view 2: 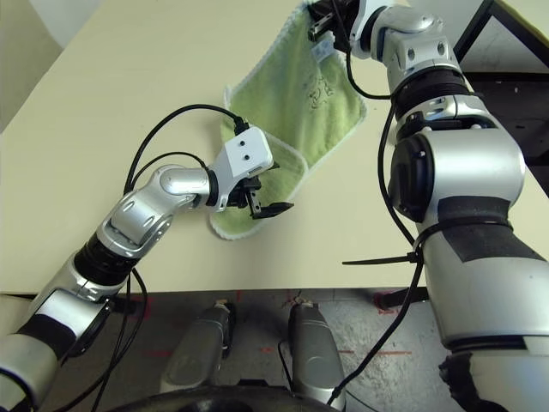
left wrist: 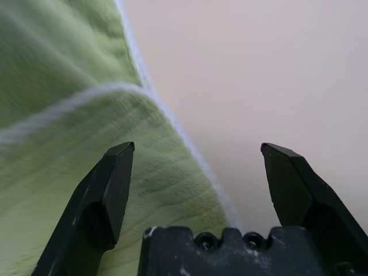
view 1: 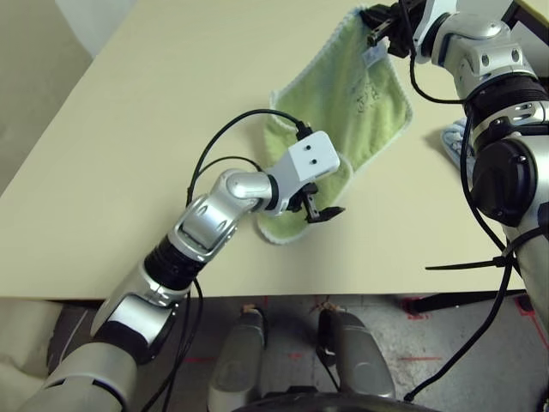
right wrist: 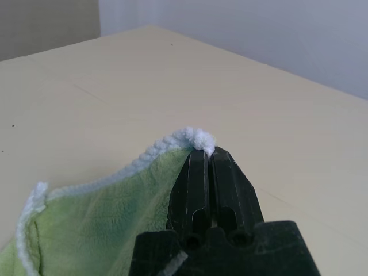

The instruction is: Fold the towel and set it aside.

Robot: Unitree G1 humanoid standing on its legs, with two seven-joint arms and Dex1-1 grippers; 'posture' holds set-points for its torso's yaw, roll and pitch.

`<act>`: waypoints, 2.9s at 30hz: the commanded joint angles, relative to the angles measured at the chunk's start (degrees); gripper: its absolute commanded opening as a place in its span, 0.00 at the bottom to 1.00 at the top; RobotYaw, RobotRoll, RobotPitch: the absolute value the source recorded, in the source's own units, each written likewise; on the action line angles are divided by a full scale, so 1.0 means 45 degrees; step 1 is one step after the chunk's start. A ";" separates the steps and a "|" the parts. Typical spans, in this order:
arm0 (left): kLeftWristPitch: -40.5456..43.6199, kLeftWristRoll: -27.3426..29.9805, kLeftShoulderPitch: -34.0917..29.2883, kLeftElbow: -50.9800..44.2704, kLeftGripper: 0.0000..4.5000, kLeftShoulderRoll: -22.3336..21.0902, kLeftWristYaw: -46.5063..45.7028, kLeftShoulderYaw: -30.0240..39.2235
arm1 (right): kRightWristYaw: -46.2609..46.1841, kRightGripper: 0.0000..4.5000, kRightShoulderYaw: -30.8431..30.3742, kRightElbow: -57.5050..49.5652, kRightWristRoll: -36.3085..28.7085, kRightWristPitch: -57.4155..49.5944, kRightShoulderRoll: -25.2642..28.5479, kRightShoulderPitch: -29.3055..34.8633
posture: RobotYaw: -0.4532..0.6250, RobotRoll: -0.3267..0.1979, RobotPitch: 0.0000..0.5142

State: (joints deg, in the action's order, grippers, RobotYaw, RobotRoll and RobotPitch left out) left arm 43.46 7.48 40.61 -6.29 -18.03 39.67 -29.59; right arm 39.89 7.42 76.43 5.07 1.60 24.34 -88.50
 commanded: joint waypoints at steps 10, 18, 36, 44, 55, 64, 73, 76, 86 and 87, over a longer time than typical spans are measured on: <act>-0.0323 -0.1390 0.0890 0.3275 1.00 0.1831 -0.0887 -0.0189 | 0.0049 0.01 -0.0086 -0.0178 -0.0037 0.0054 -0.0022 0.0346 | 0.53 0.62 0.24; -0.1191 -0.2103 0.1162 0.5177 1.00 0.2746 -0.1397 -0.0111 | 0.0152 0.01 -0.0120 -0.0215 -0.0024 0.0037 -0.0013 0.0379 | 0.52 0.62 0.24; -0.0470 -0.1848 0.0670 0.3859 0.00 0.2421 -0.1470 0.1686 | 0.0456 0.00 -0.0111 -0.0230 -0.0096 0.0049 -0.0115 0.0704 | 0.54 0.62 0.24; 0.2388 0.0348 0.0403 -0.0012 0.00 0.1806 -0.0593 0.3576 | 0.0444 0.00 -0.0219 -0.0128 0.0072 -0.0162 0.0285 0.1423 | 0.56 0.62 0.23; 0.3090 0.1782 -0.1146 -0.2129 0.00 -0.1043 -0.0102 0.4683 | 0.1001 0.00 -0.0143 -0.0250 -0.0080 -0.0351 0.0778 0.2350 | 0.61 0.62 0.25; 0.2135 0.1289 -0.1214 -0.1662 0.27 -0.1860 -0.0213 0.3927 | 0.1990 0.00 -0.0273 -0.0507 -0.0134 -0.0426 0.0317 0.2553 | 0.61 0.62 0.27; 0.3654 0.2352 -0.0370 -0.2893 0.99 -0.3061 0.0973 0.3613 | 0.2098 0.00 -0.0302 -0.0562 -0.0109 -0.0449 0.0375 0.2511 | 0.60 0.62 0.26; 0.4167 0.2755 0.0106 -0.3182 0.99 -0.3396 0.1250 0.3718 | 0.2086 0.00 -0.0305 -0.0560 -0.0105 -0.0442 0.0371 0.2501 | 0.60 0.62 0.26; 0.4573 0.3054 0.1031 -0.3760 0.99 -0.2617 0.0742 0.2701 | 0.2029 0.00 -0.0348 -0.0557 -0.0110 -0.0385 0.0336 0.2437 | 0.61 0.62 0.24; 0.4551 0.2928 0.1072 -0.3747 0.99 -0.2475 0.0596 0.2431 | 0.2024 0.00 -0.0355 -0.0558 -0.0117 -0.0386 0.0321 0.2426 | 0.61 0.62 0.24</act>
State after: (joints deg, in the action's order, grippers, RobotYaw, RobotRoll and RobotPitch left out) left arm 63.55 21.21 44.75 -22.12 -29.66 43.21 -16.09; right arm 49.03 6.24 74.51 4.87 -0.06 25.81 -77.64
